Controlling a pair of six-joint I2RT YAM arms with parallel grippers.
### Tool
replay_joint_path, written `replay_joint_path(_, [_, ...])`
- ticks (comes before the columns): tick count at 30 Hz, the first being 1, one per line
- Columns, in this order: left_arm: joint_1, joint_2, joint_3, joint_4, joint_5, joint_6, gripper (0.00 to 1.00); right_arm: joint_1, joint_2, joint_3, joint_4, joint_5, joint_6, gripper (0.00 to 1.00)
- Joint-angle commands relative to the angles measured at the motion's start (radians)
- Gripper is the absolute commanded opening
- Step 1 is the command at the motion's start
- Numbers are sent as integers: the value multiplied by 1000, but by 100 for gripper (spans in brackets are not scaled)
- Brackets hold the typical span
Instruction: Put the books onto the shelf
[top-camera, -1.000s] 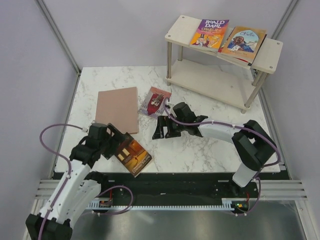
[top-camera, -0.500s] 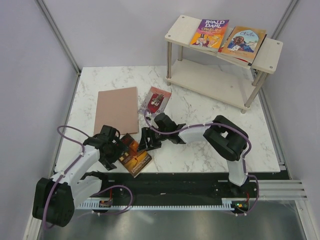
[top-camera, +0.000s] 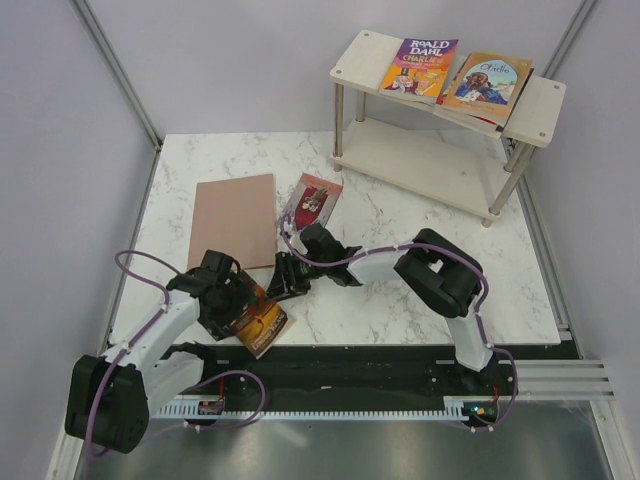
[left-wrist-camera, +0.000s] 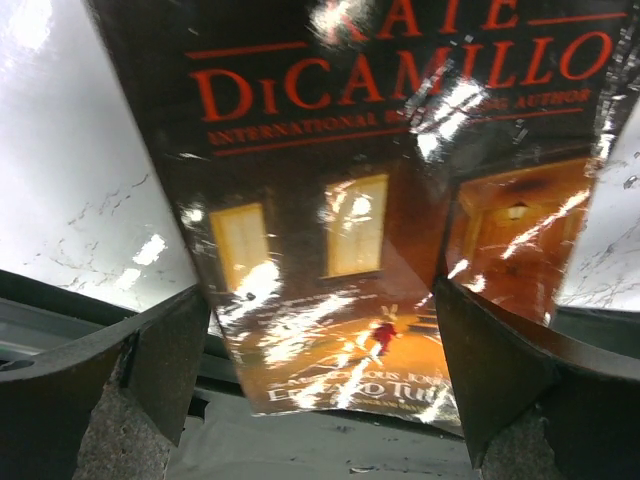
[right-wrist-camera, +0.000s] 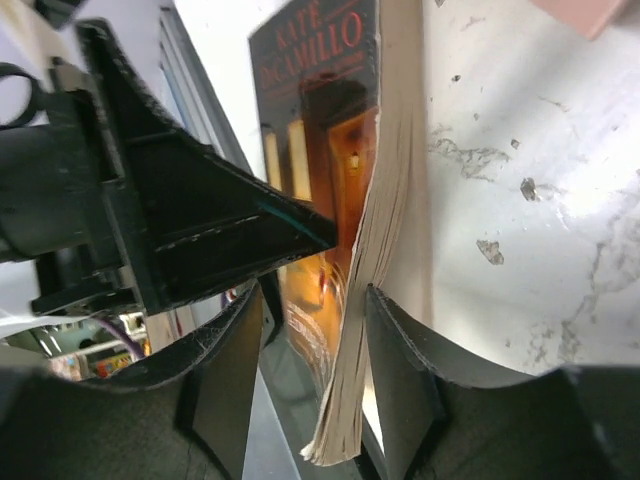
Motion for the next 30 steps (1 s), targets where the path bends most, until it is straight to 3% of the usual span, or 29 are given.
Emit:
replay_joint_path(1, [-4, -3, -23, 140, 1, 13, 100, 54, 42, 115, -148, -27, -92, 52])
replay_joint_path(8, [-3, -146, -35, 123, -38, -22, 99, 57, 91, 122, -220, -73, -109, 41])
replay_joint_path(12, [-4, -203, -35, 116, -59, -37, 99, 56, 94, 89, -82, -137, -38, 36])
replay_joint_path(20, [-4, -175, -10, 158, -42, -30, 99, 57, 110, 65, 21, -162, 57, 32])
replay_joint_path(25, [-3, -152, 9, 168, -19, 4, 99, 47, 67, 16, 118, -128, 85, 11])
replay_joint_path(30, [-4, -288, 42, 152, -43, 58, 100, -21, -57, -72, 109, -68, 37, 4])
